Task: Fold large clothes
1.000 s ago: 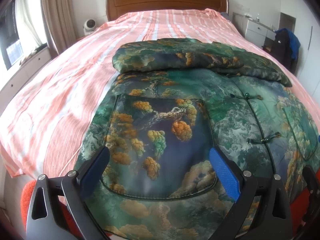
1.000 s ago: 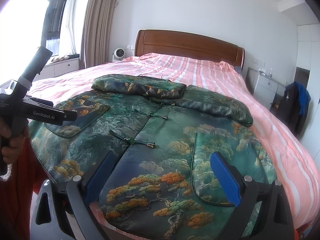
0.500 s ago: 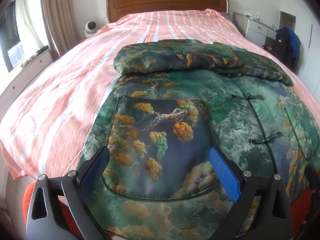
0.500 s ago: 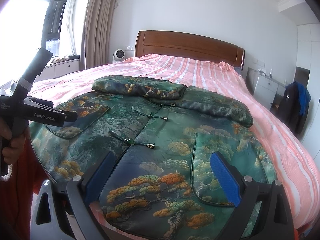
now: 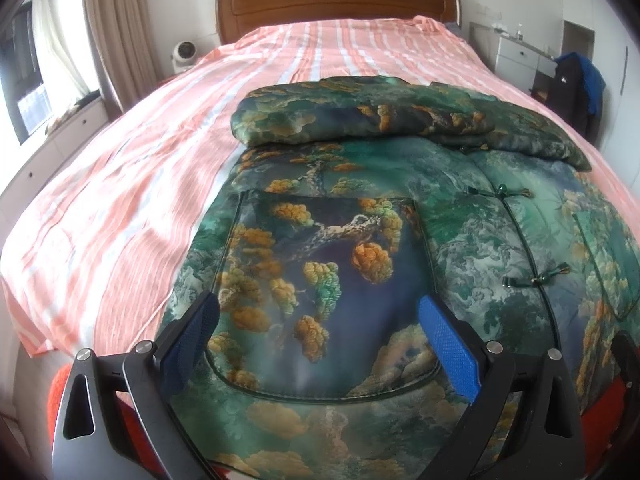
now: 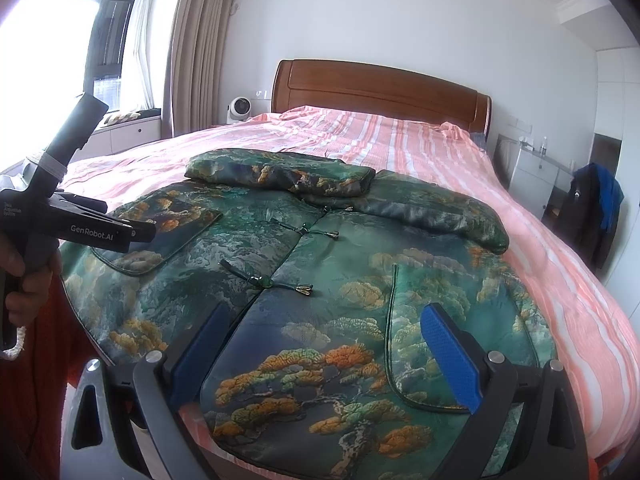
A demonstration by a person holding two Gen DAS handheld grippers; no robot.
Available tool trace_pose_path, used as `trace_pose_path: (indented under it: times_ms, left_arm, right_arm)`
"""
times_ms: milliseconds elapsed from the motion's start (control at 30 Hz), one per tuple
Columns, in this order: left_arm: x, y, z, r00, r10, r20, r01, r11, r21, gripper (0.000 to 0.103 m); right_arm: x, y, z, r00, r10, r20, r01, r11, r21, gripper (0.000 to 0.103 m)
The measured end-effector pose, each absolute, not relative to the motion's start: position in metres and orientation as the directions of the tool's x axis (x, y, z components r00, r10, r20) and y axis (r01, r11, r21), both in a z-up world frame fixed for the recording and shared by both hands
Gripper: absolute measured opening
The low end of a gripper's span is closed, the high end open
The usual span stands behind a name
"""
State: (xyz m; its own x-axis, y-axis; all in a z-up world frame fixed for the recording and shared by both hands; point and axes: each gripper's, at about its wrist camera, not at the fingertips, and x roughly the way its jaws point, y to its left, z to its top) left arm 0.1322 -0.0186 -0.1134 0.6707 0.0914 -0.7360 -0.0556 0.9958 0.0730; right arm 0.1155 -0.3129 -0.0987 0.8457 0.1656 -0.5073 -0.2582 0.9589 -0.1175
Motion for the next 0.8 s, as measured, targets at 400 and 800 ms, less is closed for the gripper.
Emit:
trace_pose_path:
  times_ms: [400, 800]
  left_arm:
    - [0.1322, -0.0194, -0.1131, 0.674, 0.095, -0.733, -0.056, 0.995, 0.078, 0.100]
    - [0.1313, -0.0206, -0.1128, 0.682, 0.098, -0.725, -0.054, 0.995, 0.084, 0.100]
  right_arm:
    - [0.1156, -0.3135, -0.0980, 0.846, 0.166, -0.507, -0.259, 0.959, -0.116, 0.096]
    - [0.1164, -0.3146, -0.0988, 0.843, 0.164, -0.512, -0.257, 0.960, -0.115, 0.096]
